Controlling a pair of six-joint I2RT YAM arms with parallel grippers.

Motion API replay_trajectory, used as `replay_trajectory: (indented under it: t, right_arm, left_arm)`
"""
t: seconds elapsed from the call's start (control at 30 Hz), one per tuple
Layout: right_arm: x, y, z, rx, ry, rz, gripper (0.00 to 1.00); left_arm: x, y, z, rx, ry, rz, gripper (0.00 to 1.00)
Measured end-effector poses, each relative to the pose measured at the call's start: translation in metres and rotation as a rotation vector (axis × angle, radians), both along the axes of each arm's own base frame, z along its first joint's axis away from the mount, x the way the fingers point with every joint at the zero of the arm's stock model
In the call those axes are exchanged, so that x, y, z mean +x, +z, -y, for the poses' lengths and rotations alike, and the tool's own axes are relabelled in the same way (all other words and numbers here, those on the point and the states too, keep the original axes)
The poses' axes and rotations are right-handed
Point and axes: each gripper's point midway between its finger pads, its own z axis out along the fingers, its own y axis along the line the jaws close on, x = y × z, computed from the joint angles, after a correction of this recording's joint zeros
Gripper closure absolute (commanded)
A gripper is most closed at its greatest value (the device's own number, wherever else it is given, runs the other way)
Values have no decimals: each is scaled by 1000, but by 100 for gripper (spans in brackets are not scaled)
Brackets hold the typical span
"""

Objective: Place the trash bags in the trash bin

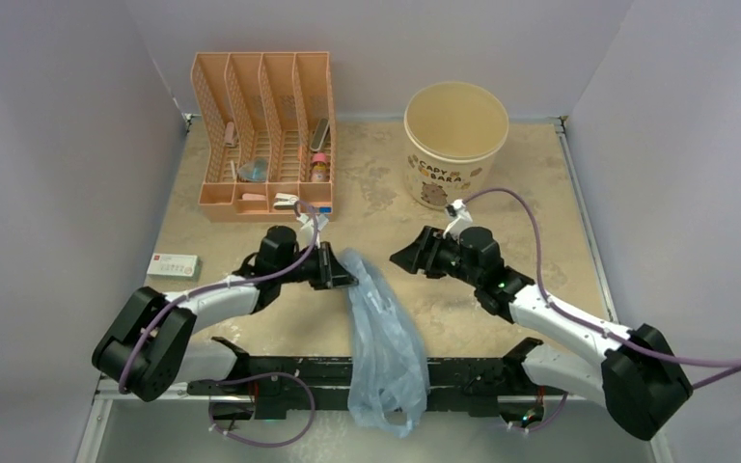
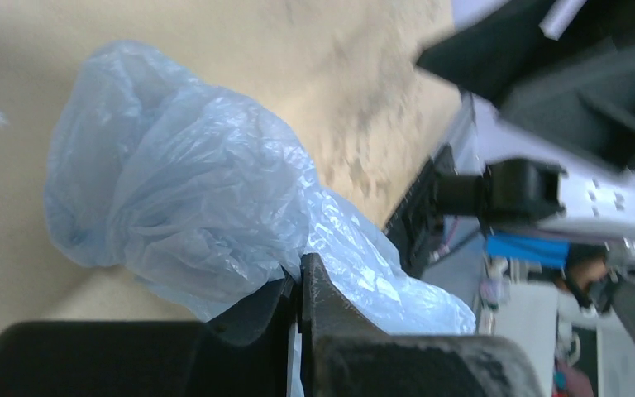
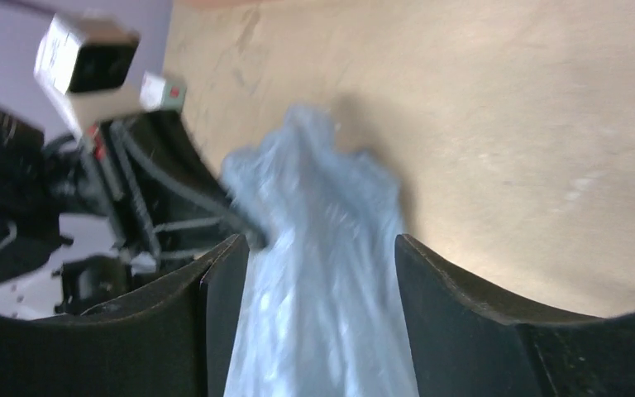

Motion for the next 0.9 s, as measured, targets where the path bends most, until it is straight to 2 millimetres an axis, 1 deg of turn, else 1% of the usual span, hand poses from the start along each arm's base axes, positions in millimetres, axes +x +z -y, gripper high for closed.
replay_trajectory:
  t: [0.07, 0.17, 0.27, 0.3, 0.37, 0.43, 0.5, 0.6, 0.67, 0.7, 0.77, 0.83, 0.9]
  right_arm:
    - [7, 0, 13, 16, -87, 1, 27]
    - [7, -15, 26, 30, -154, -43, 27]
    - [3, -26, 30, 28, -169, -83, 27]
    - [3, -27, 31, 28, -174, -90, 27]
    - [5, -26, 33, 32, -198, -94, 27]
    - [6, -22, 36, 40, -220, -88, 26]
    - [7, -8, 37, 71, -231, -55, 26]
    - [4, 12, 34, 141, -205, 2, 28]
    - [1, 14, 31, 161, -181, 6, 30]
    - [0, 12, 29, 160, -171, -1, 32]
    - [-2, 0, 26, 141, -153, -34, 34]
    - [-3, -15, 25, 111, -144, -76, 36]
    - [-5, -35, 24, 68, -136, -127, 38]
  left_arm:
    - [-16, 3, 0, -47, -60, 17, 100]
    - [-34, 15, 3, -154, -163, 68, 100]
    - [-46, 38, 9, -269, -269, 136, 100]
    - [-49, 49, 12, -319, -318, 174, 100]
    - [-54, 66, 15, -389, -386, 231, 100]
    - [-56, 75, 17, -440, -436, 268, 100]
    - [-52, 75, 22, -465, -465, 261, 100]
    - [-38, 64, 29, -478, -477, 187, 100]
    - [-34, 54, 31, -475, -470, 143, 100]
    - [-34, 49, 31, -472, -467, 120, 100]
    - [-34, 39, 31, -465, -462, 83, 100]
    - [-35, 31, 30, -456, -453, 56, 100]
    - [-38, 24, 28, -448, -444, 33, 100]
